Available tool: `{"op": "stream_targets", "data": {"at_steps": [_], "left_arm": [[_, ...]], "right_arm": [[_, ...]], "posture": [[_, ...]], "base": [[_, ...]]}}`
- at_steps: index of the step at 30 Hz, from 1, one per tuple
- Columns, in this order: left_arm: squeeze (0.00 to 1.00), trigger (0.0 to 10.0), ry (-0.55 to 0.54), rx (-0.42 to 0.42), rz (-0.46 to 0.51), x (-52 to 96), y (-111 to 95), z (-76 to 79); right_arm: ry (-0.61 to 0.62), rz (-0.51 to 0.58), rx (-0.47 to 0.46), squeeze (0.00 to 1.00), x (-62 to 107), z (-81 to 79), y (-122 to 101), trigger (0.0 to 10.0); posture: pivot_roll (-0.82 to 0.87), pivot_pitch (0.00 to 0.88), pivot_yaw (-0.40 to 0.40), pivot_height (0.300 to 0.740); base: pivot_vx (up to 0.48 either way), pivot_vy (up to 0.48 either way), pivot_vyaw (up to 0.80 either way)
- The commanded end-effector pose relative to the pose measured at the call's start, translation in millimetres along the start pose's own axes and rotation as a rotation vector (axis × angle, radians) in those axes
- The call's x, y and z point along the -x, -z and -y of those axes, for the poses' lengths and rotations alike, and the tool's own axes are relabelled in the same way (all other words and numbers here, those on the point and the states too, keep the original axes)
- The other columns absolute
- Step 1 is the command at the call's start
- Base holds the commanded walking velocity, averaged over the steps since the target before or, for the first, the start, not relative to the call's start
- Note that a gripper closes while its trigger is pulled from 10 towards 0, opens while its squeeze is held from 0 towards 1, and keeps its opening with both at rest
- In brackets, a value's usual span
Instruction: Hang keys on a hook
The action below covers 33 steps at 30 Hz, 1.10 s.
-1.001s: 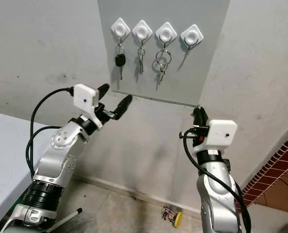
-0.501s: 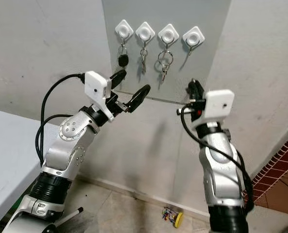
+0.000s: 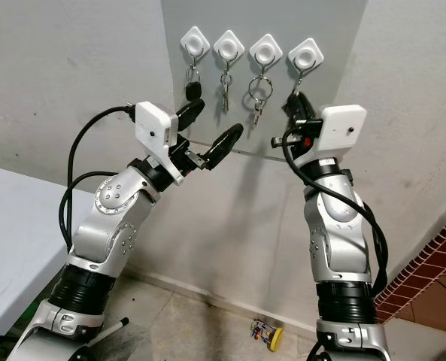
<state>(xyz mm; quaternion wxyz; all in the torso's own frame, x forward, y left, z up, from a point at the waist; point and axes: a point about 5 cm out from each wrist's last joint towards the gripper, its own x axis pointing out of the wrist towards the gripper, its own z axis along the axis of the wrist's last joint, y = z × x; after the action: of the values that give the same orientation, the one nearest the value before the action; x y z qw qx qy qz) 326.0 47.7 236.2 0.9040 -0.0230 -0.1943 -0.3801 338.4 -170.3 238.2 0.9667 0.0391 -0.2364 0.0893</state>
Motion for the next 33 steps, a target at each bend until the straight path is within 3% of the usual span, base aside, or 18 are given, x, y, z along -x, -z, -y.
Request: {"op": "stream_targets", "data": {"at_steps": [1, 13, 33], "left_arm": [[0.00, 10.0, 0.028, -0.020, 0.026, -4.2, -9.7, 2.6], [0.00, 10.0, 0.039, -0.017, 0.028, -4.3, -10.9, 5.7], [0.00, 10.0, 0.037, -0.007, 0.040, -4.6, -13.8, 7.3]], "right_arm": [[0.011, 0.048, -0.034, 0.00, -6.4, 2.9, -10.0, 10.0], [0.019, 0.065, -0.059, 0.00, -12.6, 12.7, -14.6, 10.0], [-0.056, 0.057, -0.124, 0.00, -17.5, -0.5, -11.6, 10.0]], "posture": [[-0.06, 0.000, 0.008, 0.740], [-0.05, 0.000, 0.009, 0.740], [-0.03, 0.000, 0.002, 0.740]], "base": [[0.000, 0.000, 0.00], [0.000, 0.000, 0.00], [0.000, 0.000, 0.00]]}}
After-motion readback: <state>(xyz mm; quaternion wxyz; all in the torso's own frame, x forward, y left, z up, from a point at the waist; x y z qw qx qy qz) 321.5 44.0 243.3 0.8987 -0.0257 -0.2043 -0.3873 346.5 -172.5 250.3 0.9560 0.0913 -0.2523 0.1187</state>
